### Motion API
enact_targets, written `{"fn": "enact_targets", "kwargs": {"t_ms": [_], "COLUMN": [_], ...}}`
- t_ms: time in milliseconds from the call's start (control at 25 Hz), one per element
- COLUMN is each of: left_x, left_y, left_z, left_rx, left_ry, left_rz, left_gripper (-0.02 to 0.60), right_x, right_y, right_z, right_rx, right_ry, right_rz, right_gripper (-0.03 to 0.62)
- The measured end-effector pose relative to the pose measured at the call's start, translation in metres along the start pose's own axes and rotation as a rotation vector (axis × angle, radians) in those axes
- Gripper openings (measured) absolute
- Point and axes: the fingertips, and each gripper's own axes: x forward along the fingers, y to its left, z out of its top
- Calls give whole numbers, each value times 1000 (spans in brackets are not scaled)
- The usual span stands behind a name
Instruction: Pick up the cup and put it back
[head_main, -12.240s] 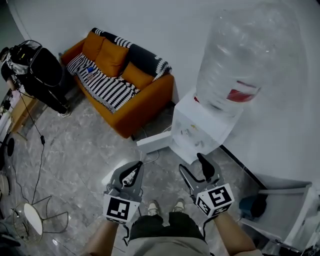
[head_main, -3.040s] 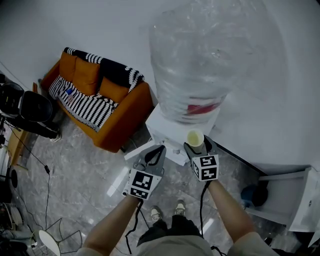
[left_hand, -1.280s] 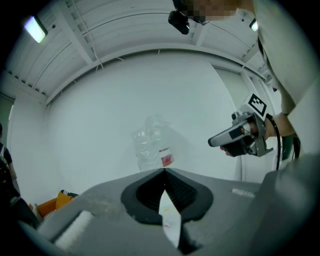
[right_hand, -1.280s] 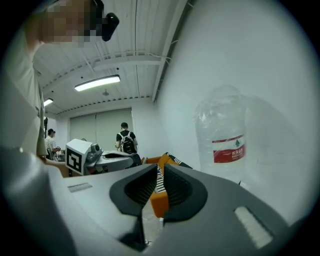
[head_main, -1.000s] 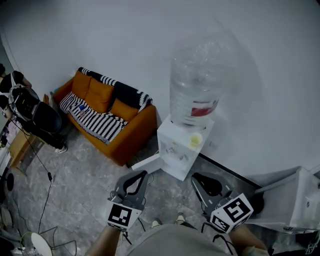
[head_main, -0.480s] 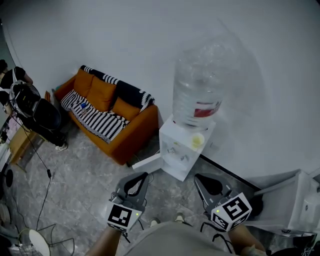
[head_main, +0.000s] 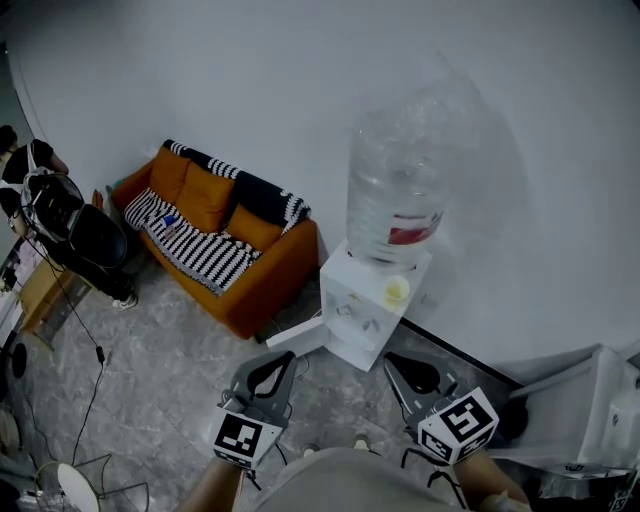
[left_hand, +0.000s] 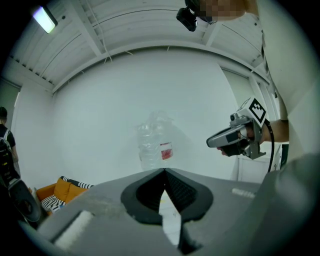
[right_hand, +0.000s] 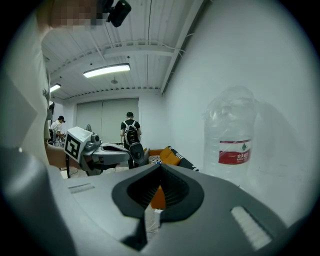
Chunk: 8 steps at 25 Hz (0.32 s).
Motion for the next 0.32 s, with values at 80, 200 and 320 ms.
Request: {"fn": "enact_targets", "kwargs": {"t_ms": [80, 200, 320], "left_x": [-2, -4, -6], "left_y": [1, 3, 6], "left_z": [3, 3, 2], "left_rx": [-27, -2, 42], "left_ry": [0, 1, 1], "left_rz": [12, 13, 10], "left_gripper": [2, 2, 2], "right_x": [1, 1, 2], "right_y": [1, 2, 0], "right_z": [0, -1, 0], "right_rx": [-6, -20, -23], "right_ry": [-1, 1, 1], "right_rz": [3, 7, 3], "right_gripper": [3, 3, 3]}}
